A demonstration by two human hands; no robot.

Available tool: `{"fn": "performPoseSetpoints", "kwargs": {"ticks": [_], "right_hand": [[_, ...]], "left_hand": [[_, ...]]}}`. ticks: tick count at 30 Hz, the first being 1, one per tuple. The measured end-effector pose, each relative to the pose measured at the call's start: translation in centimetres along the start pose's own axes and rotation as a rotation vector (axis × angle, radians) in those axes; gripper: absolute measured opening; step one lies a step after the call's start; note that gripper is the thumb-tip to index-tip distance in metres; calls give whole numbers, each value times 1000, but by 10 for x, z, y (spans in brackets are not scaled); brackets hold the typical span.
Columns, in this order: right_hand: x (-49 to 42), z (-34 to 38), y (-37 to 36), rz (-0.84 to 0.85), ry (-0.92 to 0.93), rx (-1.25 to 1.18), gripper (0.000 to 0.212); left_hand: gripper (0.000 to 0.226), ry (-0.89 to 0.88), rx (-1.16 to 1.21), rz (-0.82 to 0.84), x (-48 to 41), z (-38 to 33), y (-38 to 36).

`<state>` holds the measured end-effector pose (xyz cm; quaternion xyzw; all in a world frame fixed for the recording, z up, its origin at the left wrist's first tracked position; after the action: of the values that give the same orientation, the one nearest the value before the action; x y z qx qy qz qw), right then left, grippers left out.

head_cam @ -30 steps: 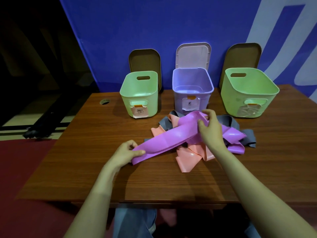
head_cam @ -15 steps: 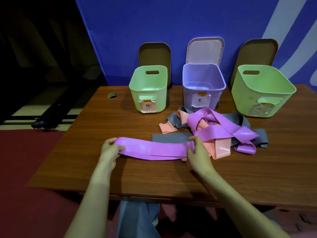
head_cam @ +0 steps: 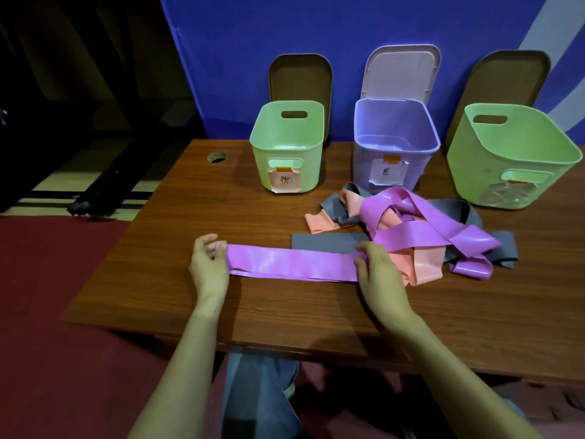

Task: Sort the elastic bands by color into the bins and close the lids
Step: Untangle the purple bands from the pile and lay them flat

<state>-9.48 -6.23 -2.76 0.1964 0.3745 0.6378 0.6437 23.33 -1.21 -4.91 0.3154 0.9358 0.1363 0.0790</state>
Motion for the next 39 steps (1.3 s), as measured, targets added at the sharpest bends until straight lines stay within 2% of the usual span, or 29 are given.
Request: {"fn": "performPoseSetpoints", "kwargs": {"ticks": [4, 9, 11, 14, 17, 19, 23, 26, 28, 31, 35, 39], "right_hand": [[-2, -4, 1, -29, 2, 0, 23], [-7, -2, 8, -72, 22, -39, 21], [-7, -1, 1, -32, 29, -10, 24], [-2, 8, -6, -44, 185, 186, 28], [2, 20, -12, -58, 301, 275, 15], [3, 20, -22, 24, 291, 342, 10], [-4, 17, -18, 76, 254, 356, 6], [-19, 13, 15, -33, 249, 230, 11], [-34, 0, 40, -136, 208, 250, 21], [-54, -36, 74, -237, 64, 368, 28], [-65, -80, 95, -187, -122, 416, 31], [-64, -98, 98, -94, -201, 180, 40]], "left_hand": [[23, 42, 130, 68, 2, 2, -9], [32, -33, 141, 287, -13, -12, -12], [40, -110, -52, 378, -19, -14, -17], [46, -369, -518, 408, -8, -20, -31], [35, -555, -653, 366, 30, -31, -49], [21, -611, -698, 346, 56, -34, -64], [16, -621, -661, 352, 88, -45, -92], [13, -728, -542, 429, 113, -79, -125], [16, -765, -472, 501, 128, -104, -152], [21, -763, -431, 574, 142, -131, -194], [34, -614, -558, 638, 138, -125, -238], [28, -382, -234, 597, 128, -125, -238]]}}
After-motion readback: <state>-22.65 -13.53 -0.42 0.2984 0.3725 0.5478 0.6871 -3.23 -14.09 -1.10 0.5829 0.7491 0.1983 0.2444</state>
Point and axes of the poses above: each hand's wrist, its own x-axis away from the middle knuckle, its own y-axis out of the back of the hand, z = x × y, the point moved 8 cm from there along -x, towards the middle knuckle, and after that the axes turned 2 degrees about -z, right-handed, at the moved point
